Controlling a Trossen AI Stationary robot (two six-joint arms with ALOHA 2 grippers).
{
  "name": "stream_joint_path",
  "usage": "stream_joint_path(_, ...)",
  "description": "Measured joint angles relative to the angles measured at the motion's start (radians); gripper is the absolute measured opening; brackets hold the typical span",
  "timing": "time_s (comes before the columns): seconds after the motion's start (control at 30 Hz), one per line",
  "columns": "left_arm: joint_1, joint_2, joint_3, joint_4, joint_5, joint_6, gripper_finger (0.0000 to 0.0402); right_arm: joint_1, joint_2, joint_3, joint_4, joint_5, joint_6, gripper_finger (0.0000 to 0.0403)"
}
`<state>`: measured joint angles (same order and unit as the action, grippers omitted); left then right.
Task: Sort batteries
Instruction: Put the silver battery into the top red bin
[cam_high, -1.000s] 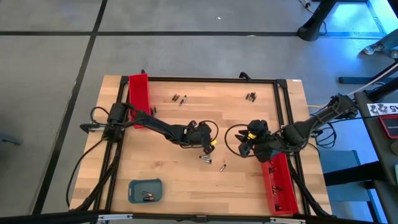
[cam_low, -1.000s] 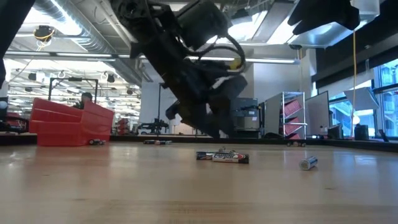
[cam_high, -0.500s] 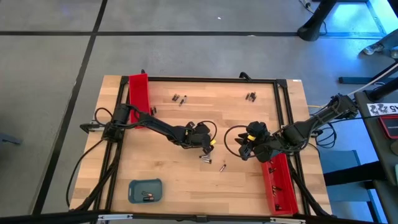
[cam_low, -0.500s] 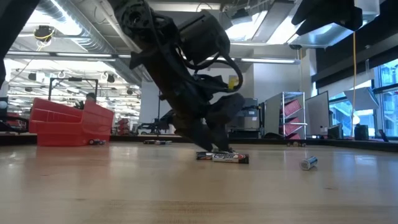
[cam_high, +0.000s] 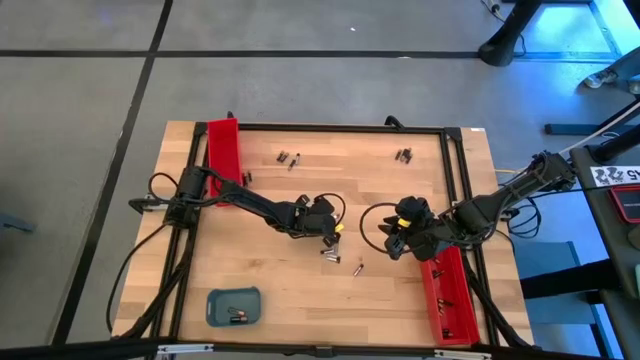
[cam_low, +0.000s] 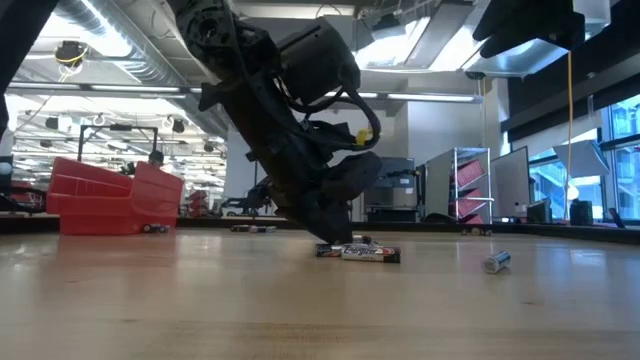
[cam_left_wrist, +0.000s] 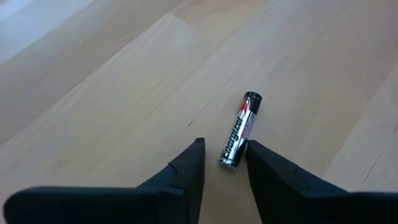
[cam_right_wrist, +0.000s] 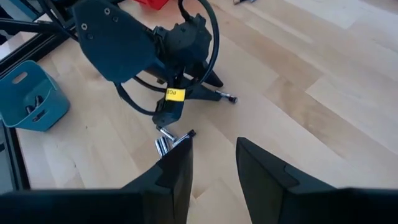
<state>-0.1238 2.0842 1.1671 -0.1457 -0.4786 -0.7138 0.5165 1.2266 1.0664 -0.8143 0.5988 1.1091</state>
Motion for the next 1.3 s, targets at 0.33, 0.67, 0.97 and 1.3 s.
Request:
stream_joint_path(0.33, -0.001, 0.003, -0.003, 0.075, -0.005, 0.091, 0.0133, 0.0, 0.0, 0.0, -0.004, -0.036, -0.019, 0.0124)
stream_joint_path(0.67, 0.009, 0.004, -0.082, 0.327, 0.019, 0.143, 0.0187, 0.0, 0.0, 0.0, -0.003, -0.085, -0.018, 0.0124)
stream_joint_path(0.97, 0.01, 0.015, -0.261, 0.708, 0.04, 0.13, 0.0151, 0.0, 0.0, 0.0, 0.005, -0.129, 0.008, 0.0124)
stream_joint_path(1.3, 0.007, 0.07, -0.287, 0.803, 0.034, 0.334, 0.0088, 0.0, 0.0, 0.0, 0.02, -0.129, 0.042, 0.0124)
